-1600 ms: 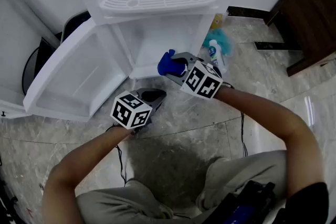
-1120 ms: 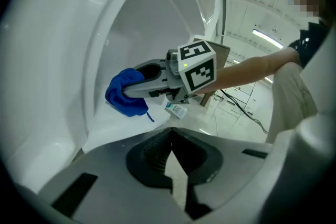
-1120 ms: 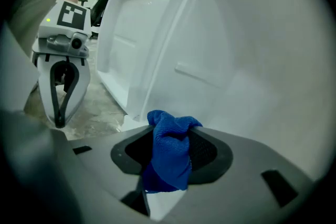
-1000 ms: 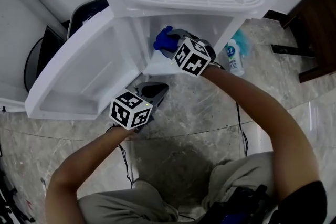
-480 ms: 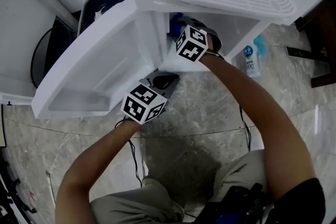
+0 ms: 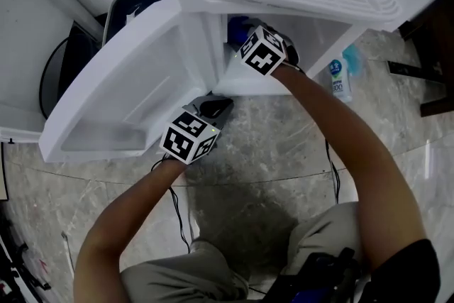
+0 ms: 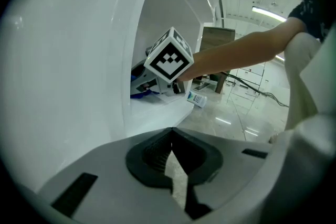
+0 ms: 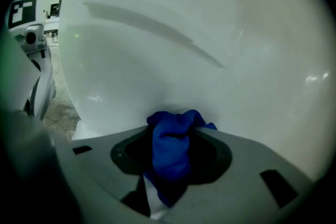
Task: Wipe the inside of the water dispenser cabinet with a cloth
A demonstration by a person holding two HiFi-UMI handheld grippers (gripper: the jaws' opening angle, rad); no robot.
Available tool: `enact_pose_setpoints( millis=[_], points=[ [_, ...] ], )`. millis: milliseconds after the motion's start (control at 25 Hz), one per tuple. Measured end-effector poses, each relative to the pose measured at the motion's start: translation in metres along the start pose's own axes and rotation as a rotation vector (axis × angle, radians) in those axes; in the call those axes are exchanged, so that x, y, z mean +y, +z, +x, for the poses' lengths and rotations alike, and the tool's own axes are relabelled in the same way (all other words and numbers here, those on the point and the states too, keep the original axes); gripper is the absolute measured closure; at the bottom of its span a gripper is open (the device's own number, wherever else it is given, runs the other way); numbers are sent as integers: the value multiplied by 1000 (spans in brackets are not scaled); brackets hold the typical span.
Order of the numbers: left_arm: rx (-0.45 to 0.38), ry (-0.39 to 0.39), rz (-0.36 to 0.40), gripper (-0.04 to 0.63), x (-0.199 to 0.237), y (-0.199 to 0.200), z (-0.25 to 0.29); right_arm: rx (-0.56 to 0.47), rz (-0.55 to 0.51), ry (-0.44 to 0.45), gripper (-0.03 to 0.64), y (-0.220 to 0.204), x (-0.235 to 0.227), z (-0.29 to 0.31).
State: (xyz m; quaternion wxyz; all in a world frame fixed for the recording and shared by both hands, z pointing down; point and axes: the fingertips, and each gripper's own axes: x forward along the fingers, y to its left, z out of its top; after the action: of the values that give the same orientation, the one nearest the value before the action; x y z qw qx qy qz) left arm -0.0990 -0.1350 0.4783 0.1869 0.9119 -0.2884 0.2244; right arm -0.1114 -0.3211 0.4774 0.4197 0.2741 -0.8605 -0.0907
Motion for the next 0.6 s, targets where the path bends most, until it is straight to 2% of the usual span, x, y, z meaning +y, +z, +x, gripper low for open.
enact_pose_setpoints(
  millis=[280, 480, 600],
  points=[
    [1, -19, 21, 589, -8, 2, 5, 33, -23, -15, 469, -2, -3, 9],
    [28, -7, 37, 589, -8, -9, -6, 63, 11, -32, 469, -2, -13, 16],
    [34, 18, 42, 589, -3, -10, -11, 44, 64, -4, 469, -1, -9, 9]
  ],
)
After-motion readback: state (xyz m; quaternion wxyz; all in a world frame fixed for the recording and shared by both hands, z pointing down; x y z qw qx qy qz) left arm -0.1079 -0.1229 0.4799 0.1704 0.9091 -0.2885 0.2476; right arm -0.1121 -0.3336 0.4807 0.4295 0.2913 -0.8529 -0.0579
